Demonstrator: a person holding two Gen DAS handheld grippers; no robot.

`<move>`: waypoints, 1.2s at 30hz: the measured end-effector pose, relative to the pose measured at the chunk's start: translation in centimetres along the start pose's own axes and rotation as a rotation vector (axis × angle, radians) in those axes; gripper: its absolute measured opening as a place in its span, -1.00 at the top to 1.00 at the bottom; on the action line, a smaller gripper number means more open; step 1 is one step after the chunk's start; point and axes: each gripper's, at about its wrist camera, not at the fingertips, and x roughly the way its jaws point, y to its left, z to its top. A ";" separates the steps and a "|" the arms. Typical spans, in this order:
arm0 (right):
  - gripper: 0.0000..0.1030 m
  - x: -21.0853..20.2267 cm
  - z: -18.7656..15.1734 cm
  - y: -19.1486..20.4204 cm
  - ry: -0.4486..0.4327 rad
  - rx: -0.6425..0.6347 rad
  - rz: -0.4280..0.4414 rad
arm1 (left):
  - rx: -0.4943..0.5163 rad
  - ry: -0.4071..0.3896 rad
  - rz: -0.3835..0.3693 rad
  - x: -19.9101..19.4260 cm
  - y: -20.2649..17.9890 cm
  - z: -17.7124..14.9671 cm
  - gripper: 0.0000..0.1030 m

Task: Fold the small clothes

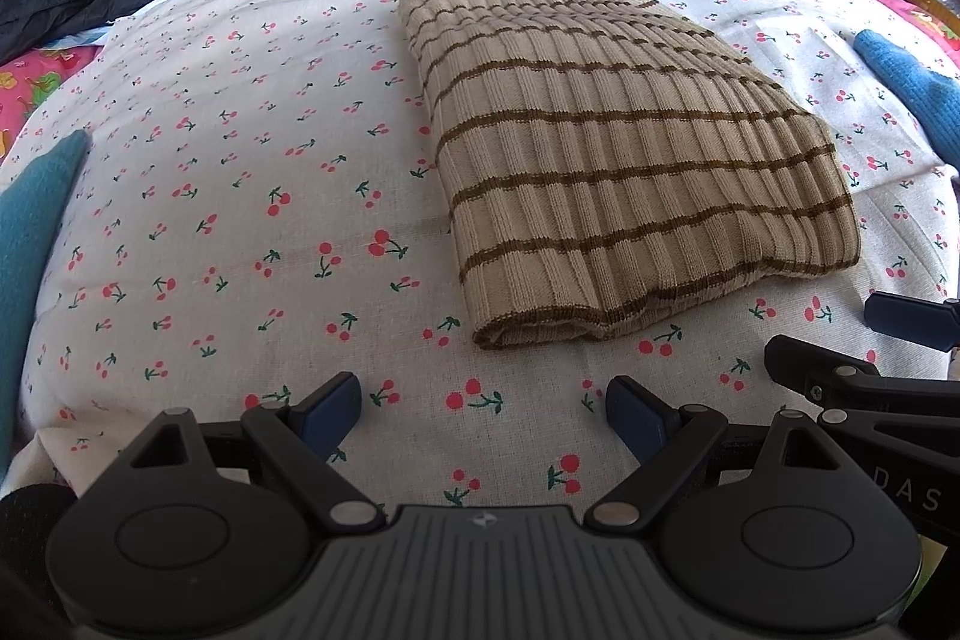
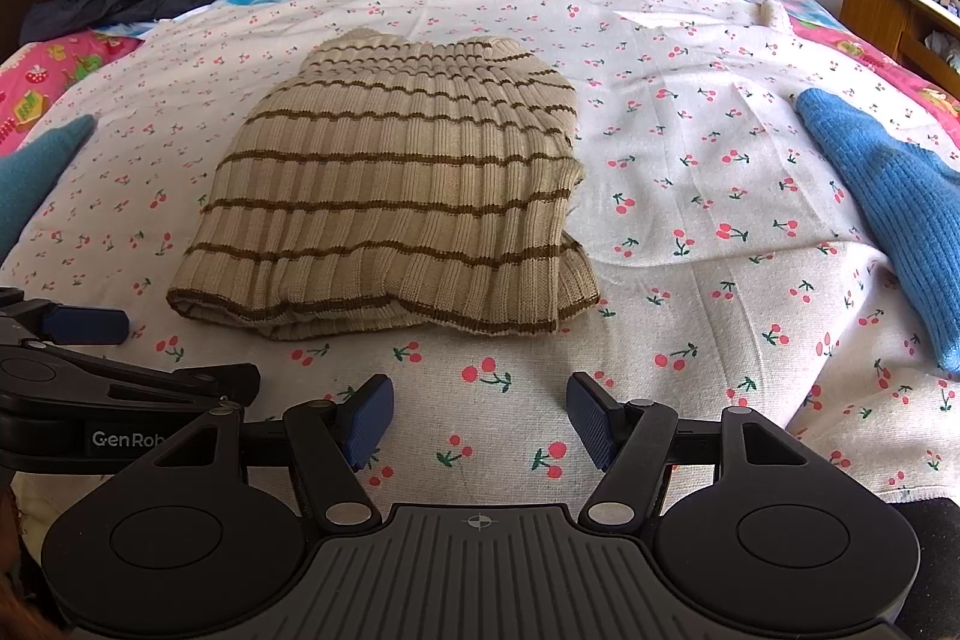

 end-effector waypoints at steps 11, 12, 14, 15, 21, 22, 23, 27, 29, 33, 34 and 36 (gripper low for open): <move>-0.25 0.0 0.0 0.0 0.000 0.001 0.001 | -0.002 0.003 -0.002 0.0 0.0 0.0 -0.80; -0.25 0.0 0.0 0.0 0.000 0.001 0.002 | -0.002 0.003 -0.002 0.0 0.0 0.0 -0.80; -0.25 0.0 0.0 0.0 0.000 0.001 0.002 | -0.005 0.004 -0.002 0.0 0.1 0.0 -0.80; -0.25 0.0 0.0 0.0 0.000 0.001 0.002 | -0.007 0.005 -0.002 0.0 0.1 0.0 -0.80; -0.25 -0.1 0.0 0.2 -0.002 -0.002 0.007 | -0.019 0.008 -0.005 0.0 0.3 0.0 -0.80; -0.25 -0.1 0.0 0.2 -0.001 -0.001 0.007 | -0.018 0.008 -0.005 0.0 0.3 0.0 -0.80; -0.25 -0.1 -0.1 0.2 -0.001 0.000 0.008 | -0.017 0.008 -0.004 0.0 0.3 -0.1 -0.80; -0.25 -0.1 -0.1 0.2 0.000 0.001 0.008 | -0.018 0.011 -0.005 0.0 0.3 0.0 -0.80; -0.25 -0.2 -0.1 0.2 0.000 0.002 0.009 | -0.018 0.010 -0.004 0.0 0.3 0.0 -0.80; -0.25 -0.1 -0.1 0.1 0.001 0.002 0.009 | -0.018 0.011 -0.005 0.0 0.3 0.0 -0.80; -0.25 -0.2 -0.1 0.2 0.001 0.002 0.009 | -0.018 0.011 -0.005 0.0 0.3 0.0 -0.80; -0.25 -0.2 -0.1 0.1 0.001 0.003 0.009 | -0.018 0.010 -0.005 0.0 0.3 0.0 -0.80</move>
